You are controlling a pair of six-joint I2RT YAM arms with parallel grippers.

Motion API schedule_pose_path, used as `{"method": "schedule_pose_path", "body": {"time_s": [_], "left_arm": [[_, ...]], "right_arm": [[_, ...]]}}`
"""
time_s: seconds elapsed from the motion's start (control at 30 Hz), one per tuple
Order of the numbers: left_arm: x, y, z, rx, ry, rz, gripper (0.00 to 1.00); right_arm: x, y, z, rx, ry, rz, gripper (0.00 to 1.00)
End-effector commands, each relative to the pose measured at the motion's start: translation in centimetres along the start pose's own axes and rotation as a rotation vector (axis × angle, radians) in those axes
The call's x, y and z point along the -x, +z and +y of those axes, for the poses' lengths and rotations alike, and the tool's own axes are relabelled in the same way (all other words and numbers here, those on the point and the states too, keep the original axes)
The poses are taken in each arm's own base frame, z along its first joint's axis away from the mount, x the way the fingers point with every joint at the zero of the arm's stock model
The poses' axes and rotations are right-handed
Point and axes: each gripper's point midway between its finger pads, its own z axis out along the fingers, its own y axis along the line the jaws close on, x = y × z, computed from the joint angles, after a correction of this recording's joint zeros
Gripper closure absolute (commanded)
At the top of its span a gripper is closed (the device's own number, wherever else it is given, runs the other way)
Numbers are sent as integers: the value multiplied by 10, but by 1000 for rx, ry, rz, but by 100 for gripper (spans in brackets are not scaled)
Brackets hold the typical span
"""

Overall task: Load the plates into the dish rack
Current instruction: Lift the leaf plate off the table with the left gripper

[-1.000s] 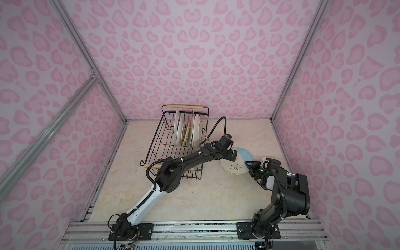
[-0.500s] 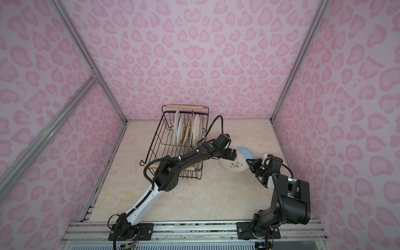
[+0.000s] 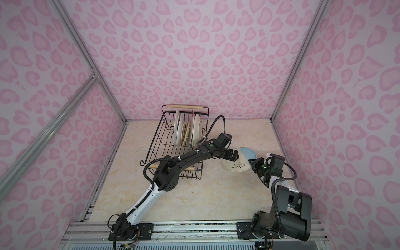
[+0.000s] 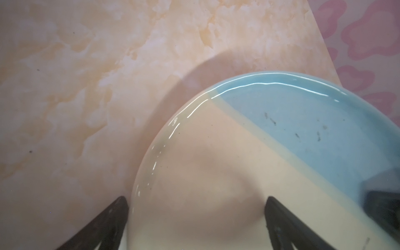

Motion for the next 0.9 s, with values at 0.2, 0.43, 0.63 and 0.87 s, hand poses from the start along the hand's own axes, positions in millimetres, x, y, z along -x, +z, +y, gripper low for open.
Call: {"method": "schedule_pose_path", "body": {"time_s": [0.2, 0.43, 0.63, 0.87], "left_arm": [[135, -242, -117, -119, 245, -506, 0], [136, -271, -141, -34, 424, -661, 2], [137, -296, -144, -5, 479, -798, 3], [115, -315, -137, -11, 554, -928, 3]], "right_arm": [[-2, -4, 18, 65, -41, 22, 100], [-2, -6, 20, 62, -49, 23, 100], [-3, -7, 21, 66, -50, 27, 100], [0, -10, 29, 77, -55, 20, 100]]}}
